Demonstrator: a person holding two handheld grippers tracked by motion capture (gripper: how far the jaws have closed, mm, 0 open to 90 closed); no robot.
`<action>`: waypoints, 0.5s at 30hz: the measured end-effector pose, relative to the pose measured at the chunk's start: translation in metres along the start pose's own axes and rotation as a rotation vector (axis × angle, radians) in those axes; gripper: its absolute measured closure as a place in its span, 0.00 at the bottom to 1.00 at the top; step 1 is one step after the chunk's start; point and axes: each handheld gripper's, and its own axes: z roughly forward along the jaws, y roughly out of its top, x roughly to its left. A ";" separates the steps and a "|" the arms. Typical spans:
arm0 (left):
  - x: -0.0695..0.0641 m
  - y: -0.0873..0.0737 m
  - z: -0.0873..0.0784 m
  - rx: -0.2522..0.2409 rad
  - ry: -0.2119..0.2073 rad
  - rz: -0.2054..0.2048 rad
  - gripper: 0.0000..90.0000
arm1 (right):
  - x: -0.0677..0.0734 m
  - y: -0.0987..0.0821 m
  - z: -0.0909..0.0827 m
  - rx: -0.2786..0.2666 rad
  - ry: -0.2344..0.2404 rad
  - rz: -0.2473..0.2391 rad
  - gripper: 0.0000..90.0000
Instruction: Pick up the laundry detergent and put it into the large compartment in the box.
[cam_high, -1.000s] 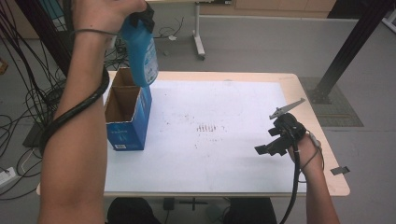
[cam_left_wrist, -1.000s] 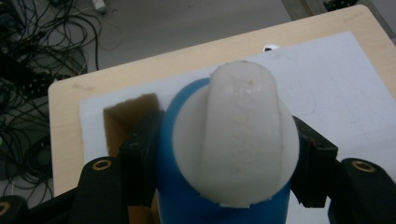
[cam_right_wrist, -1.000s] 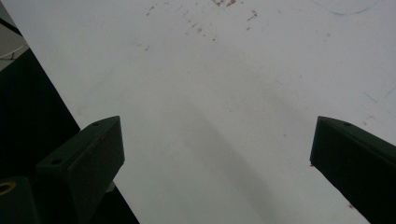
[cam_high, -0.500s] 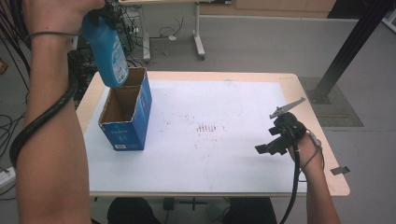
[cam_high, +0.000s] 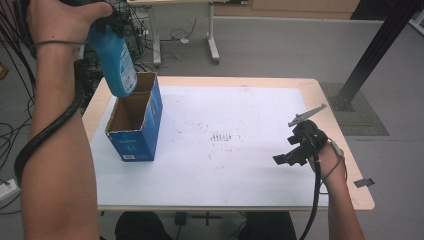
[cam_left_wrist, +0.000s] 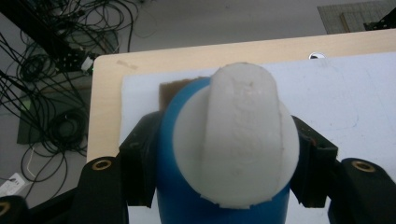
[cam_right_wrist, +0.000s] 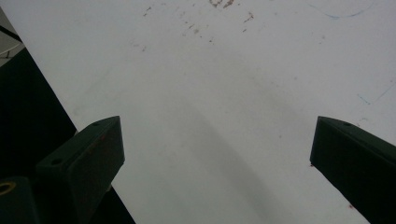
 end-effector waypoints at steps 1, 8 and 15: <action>0.000 -0.001 0.002 0.003 0.000 -0.002 0.42 | 0.000 0.000 0.000 0.000 0.000 0.000 0.03; 0.002 -0.005 0.013 0.024 0.003 -0.003 0.42 | 0.000 -0.001 0.002 0.002 0.003 0.002 0.03; 0.005 -0.011 0.025 0.034 0.005 -0.010 0.42 | 0.000 -0.001 0.003 0.004 0.002 0.003 0.03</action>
